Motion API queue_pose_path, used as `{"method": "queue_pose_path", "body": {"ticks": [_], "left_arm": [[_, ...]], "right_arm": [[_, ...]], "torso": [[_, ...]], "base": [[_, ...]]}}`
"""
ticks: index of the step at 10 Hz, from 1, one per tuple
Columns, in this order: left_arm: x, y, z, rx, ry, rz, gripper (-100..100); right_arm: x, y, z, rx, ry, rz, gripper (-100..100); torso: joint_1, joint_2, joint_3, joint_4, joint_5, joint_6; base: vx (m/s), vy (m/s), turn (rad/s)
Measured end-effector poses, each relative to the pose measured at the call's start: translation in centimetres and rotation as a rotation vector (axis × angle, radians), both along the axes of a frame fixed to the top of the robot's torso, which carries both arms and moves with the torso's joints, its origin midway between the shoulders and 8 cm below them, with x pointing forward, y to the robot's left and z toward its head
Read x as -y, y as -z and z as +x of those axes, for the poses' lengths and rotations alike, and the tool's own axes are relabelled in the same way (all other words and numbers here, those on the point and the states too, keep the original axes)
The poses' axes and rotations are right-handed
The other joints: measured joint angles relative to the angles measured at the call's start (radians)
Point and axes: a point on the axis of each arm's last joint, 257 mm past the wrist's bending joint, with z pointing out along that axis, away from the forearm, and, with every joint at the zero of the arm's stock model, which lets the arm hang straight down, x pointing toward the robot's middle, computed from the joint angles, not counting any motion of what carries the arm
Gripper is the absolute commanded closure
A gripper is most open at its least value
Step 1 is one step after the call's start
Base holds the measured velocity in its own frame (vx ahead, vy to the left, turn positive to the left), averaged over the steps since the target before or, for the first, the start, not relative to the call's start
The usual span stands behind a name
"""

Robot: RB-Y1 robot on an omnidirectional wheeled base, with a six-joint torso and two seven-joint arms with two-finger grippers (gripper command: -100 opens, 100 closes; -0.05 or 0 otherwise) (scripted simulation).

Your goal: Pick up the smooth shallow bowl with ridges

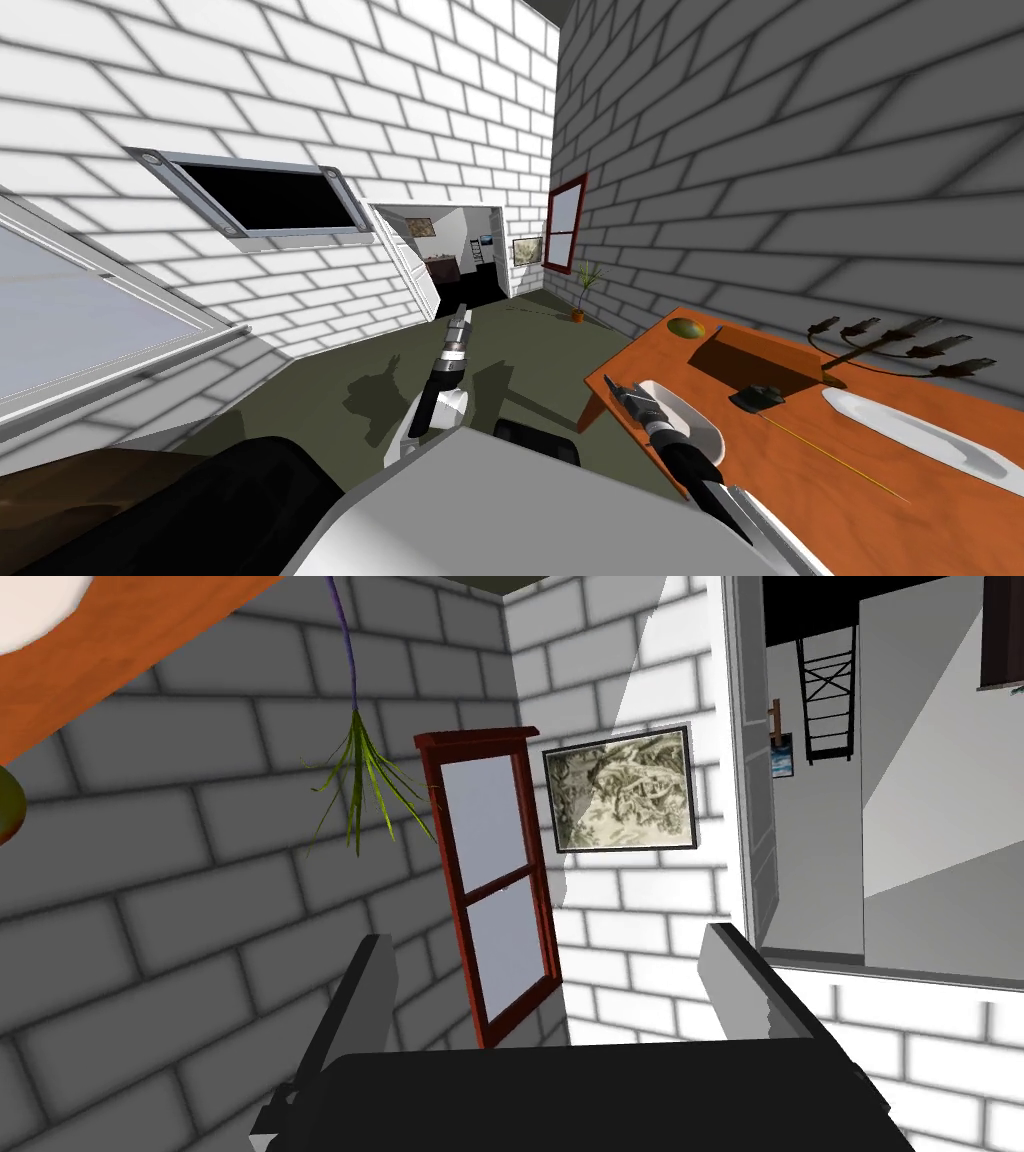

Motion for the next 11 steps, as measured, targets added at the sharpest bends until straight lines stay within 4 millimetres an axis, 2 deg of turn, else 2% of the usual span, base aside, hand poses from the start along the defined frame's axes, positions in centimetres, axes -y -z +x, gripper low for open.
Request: {"method": "queue_pose_path", "body": {"ticks": [1,6,11], "left_arm": [[0.0,0.0,0.0,0.000,0.000,0.000,0],[0.0,0.0,0.0,0.000,0.000,0.000,0],[0.0,0.0,0.0,0.000,0.000,0.000,0]], "right_arm": [[0.5,1.1,0.0,-0.021,0.000,-0.033,-100],[5.9,6.9,-3.6,-0.188,-0.032,-0.337,-100],[11.2,10.6,-6.6,-0.336,-0.074,-0.599,-100]], "torso": [[0.000,0.000,0.000,0.000,0.000,0.000],[0.000,0.000,0.000,0.000,0.000,0.000],[0.000,0.000,0.000,0.000,0.000,0.001]], "base": [[-0.016,0.007,0.090],[-0.027,0.011,0.105],[-0.021,0.009,0.073]]}}
